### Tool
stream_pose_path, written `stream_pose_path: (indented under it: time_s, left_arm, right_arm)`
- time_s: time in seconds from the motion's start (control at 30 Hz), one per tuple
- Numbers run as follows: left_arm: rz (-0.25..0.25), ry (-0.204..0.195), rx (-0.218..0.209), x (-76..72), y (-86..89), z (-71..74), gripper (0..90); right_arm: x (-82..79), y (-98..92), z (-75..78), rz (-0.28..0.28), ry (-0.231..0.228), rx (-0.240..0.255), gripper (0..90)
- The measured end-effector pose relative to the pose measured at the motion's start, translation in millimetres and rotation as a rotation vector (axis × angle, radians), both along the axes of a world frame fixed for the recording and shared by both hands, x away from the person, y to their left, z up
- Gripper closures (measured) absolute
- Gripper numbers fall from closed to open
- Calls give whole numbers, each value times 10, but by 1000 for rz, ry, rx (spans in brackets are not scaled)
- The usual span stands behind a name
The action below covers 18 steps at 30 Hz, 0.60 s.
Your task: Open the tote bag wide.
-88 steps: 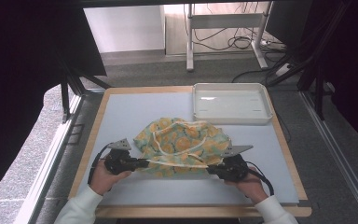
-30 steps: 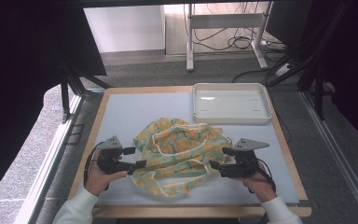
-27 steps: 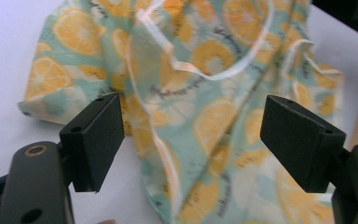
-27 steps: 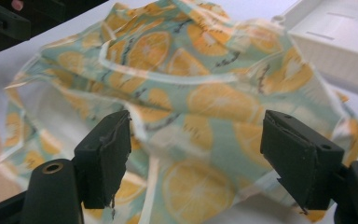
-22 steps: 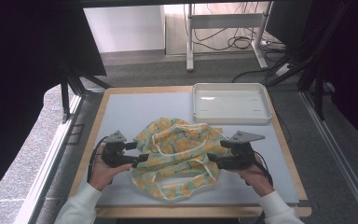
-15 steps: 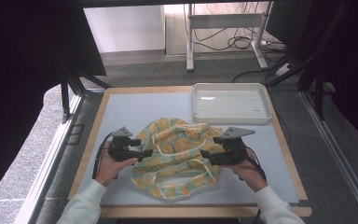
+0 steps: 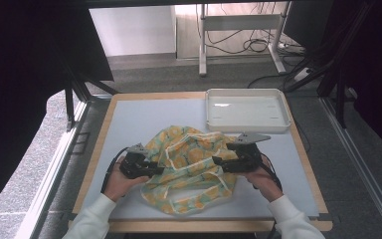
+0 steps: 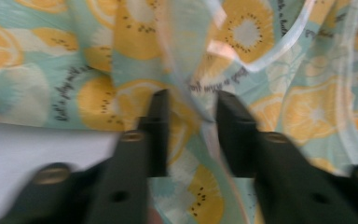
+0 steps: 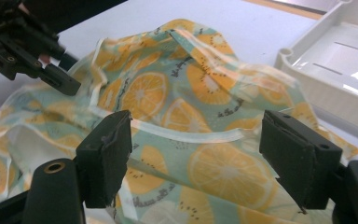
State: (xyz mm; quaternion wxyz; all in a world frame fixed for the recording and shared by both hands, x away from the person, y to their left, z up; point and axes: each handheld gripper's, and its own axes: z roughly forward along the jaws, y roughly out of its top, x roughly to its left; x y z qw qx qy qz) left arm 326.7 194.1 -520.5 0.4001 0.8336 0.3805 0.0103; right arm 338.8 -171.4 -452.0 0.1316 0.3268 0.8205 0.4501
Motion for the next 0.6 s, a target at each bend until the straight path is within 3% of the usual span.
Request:
stream_pose_path:
  time_s: [0.07, 0.17, 0.43, 0.6]
  left_arm:
    - [-5, 4, 3, -4, -11, -1, 819]
    - [0, -6, -4, -11, -6, 12, 862]
    - [50, -56, -70, -14, 133, 133, 894]
    - [87, -65, -122, 12, 259, 184, 900]
  right_arm:
    - [6, -11, 11, -4, -2, 1, 254]
    - [6, -10, 13, -5, -2, -4, 255]
    - [51, -40, 18, -30, 15, -15, 258]
    - [86, -28, 48, -21, 17, -29, 257]
